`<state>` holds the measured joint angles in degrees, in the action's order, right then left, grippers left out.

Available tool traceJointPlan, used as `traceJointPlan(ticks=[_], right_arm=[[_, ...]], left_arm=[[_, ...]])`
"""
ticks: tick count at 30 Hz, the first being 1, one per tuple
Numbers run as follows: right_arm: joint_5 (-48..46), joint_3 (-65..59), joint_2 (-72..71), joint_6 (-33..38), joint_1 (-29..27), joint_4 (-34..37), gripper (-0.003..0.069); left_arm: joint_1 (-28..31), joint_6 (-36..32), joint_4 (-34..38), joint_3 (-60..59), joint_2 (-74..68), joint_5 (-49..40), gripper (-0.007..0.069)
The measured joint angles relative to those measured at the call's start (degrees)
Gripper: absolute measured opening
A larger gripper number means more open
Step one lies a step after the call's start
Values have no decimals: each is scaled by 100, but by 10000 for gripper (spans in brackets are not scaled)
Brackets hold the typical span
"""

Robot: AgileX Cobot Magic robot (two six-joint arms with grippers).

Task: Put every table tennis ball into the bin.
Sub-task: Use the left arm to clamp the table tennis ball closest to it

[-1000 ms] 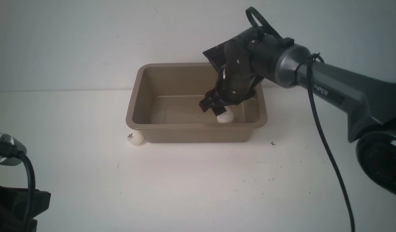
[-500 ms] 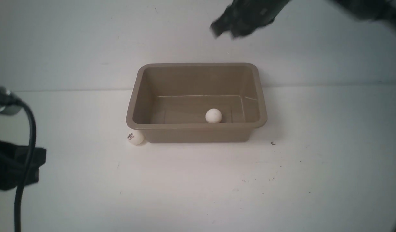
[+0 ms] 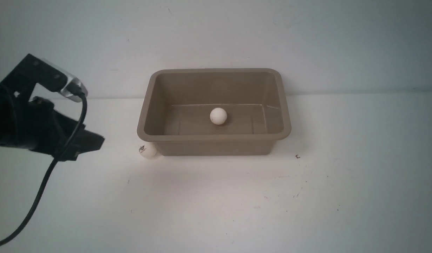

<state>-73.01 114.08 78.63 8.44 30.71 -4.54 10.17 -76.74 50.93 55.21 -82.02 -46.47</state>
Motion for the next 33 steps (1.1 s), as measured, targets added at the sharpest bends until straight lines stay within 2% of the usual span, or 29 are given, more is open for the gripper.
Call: traceJointPlan(ticks=[3, 4, 8, 13, 17, 22, 33], right_arm=[[-30, -737, -649, 17, 0, -43, -16], [-38, -1351, -1073, 17, 0, -59, -16], [-59, -2601, -2172, 17, 0, -41, -17], [-73, -3479, -3285, -49, 0, 35, -18], [-84, -3961, -4121, -306, 0, 142, -18], [-95, -4268, -4689, -630, 0, 180, -18], [-97, -4369, -4843, -905, 0, 298, -18]], left_arm=[[0, -693, 358, 113, -313, 24, 388], [0, -1114, 496, 165, -510, 31, 388], [0, -2122, 667, 204, -1044, 45, 388], [0, -3068, 1056, 204, -1608, 54, 388], [0, -3712, 1717, 210, -2093, 253, 388], [-6, -3933, 2360, 385, -2590, 439, 388], [-373, -4025, 2437, 861, -3112, 638, 388]])
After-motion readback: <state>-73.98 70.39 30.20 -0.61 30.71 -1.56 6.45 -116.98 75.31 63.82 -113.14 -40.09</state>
